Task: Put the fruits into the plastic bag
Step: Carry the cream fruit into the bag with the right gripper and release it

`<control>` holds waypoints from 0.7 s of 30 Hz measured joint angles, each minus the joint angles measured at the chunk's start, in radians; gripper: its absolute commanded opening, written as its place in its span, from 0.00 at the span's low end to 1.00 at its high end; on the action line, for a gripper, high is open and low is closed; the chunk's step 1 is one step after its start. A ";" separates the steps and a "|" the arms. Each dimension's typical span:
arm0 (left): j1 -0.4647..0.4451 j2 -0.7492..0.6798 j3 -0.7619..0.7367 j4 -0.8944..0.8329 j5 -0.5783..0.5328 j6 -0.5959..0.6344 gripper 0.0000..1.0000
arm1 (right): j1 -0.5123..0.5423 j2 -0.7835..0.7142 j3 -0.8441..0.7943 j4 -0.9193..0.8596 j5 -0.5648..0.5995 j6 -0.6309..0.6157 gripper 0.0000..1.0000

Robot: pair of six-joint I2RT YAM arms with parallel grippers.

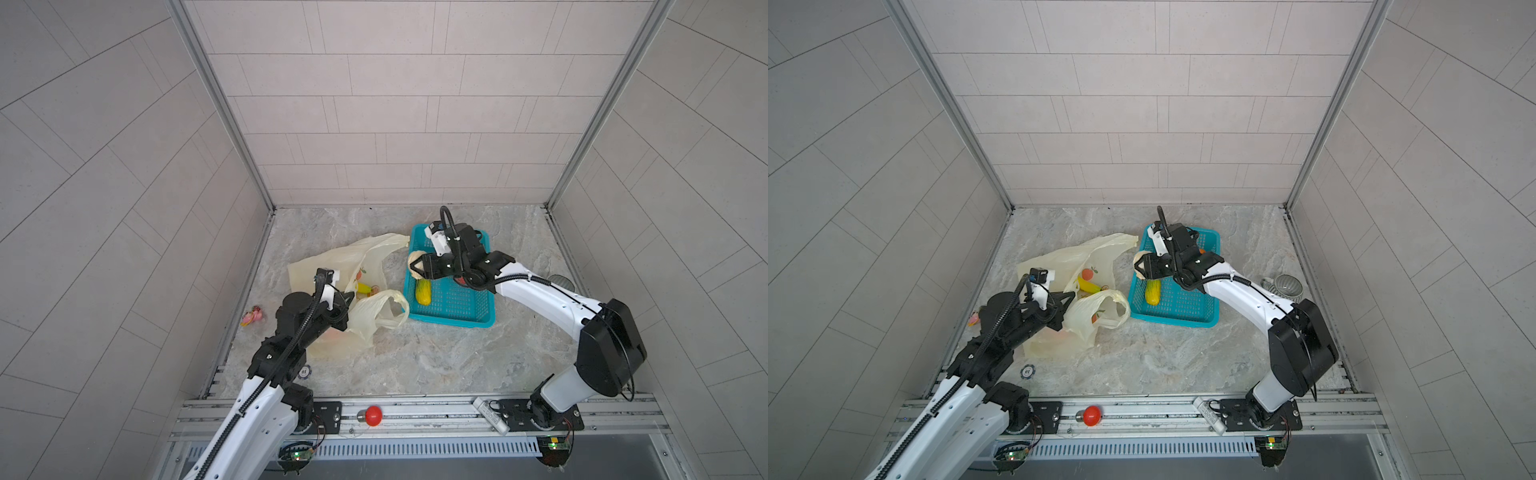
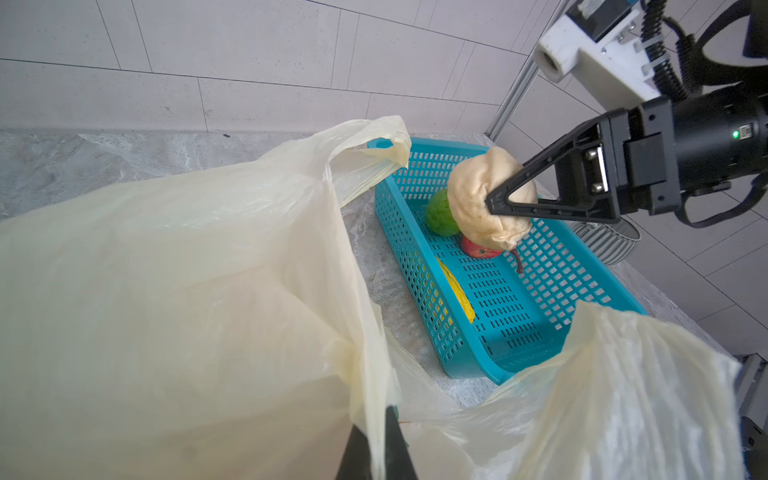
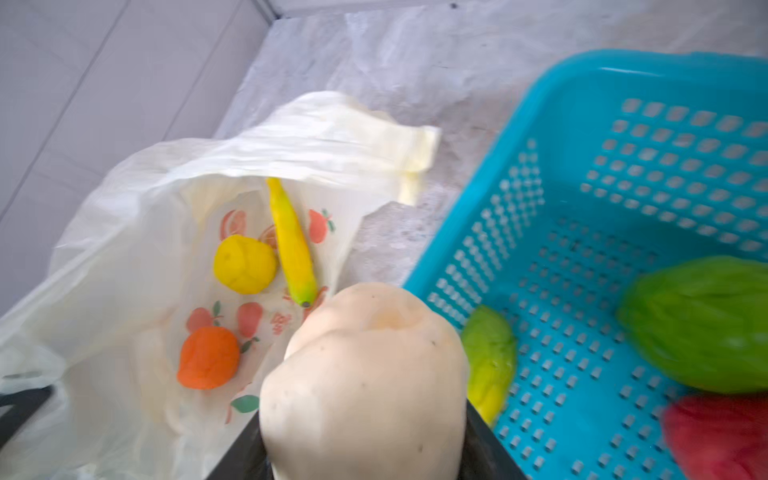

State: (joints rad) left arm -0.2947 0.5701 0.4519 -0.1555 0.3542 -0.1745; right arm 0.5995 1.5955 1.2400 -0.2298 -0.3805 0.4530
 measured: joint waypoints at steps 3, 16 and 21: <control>0.000 0.000 0.000 0.000 -0.002 0.000 0.00 | 0.056 0.079 0.063 0.022 -0.042 -0.001 0.46; 0.000 -0.011 0.000 -0.011 -0.029 0.011 0.00 | 0.169 0.467 0.372 0.053 -0.117 0.026 0.56; 0.000 -0.011 0.000 -0.011 -0.027 0.011 0.00 | 0.173 0.542 0.430 0.122 -0.175 0.083 0.79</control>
State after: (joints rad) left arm -0.2947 0.5591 0.4519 -0.1661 0.3271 -0.1635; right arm 0.7723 2.1376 1.6695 -0.1078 -0.5560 0.5358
